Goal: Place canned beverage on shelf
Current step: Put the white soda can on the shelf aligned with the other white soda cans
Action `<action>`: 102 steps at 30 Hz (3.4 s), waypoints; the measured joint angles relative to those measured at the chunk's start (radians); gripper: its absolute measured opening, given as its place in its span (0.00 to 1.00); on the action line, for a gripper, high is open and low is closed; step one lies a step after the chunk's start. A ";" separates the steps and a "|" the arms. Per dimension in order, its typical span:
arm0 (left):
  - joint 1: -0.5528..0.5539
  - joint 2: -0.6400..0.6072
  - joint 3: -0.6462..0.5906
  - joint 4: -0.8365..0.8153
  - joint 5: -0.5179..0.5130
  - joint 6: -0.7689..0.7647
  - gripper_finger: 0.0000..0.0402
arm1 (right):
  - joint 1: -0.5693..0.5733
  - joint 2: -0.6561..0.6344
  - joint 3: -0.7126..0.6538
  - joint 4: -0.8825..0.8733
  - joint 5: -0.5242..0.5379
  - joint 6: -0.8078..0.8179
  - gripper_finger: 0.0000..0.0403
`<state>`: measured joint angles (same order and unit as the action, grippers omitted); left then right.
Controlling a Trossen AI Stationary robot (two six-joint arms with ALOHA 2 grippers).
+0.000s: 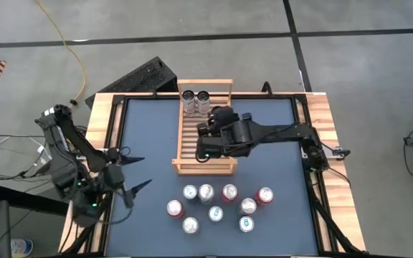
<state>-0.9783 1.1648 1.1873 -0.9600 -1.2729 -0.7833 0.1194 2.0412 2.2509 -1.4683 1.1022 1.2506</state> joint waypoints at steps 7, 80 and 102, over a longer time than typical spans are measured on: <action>0.134 0.014 0.000 0.000 0.015 -0.030 0.85 | -0.117 0.005 -0.102 -0.111 -0.051 0.130 0.47; 0.221 0.013 0.000 0.008 0.043 -0.007 0.85 | -0.309 -0.009 -0.592 0.066 -0.086 0.420 0.60; 0.220 0.013 0.000 0.008 0.055 0.016 0.85 | -0.290 -0.008 -0.591 0.047 -0.094 0.366 0.64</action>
<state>-0.7582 1.1778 1.1870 -0.9524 -1.2181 -0.7670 -0.1706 2.0327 1.6596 -1.4209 1.0079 1.6167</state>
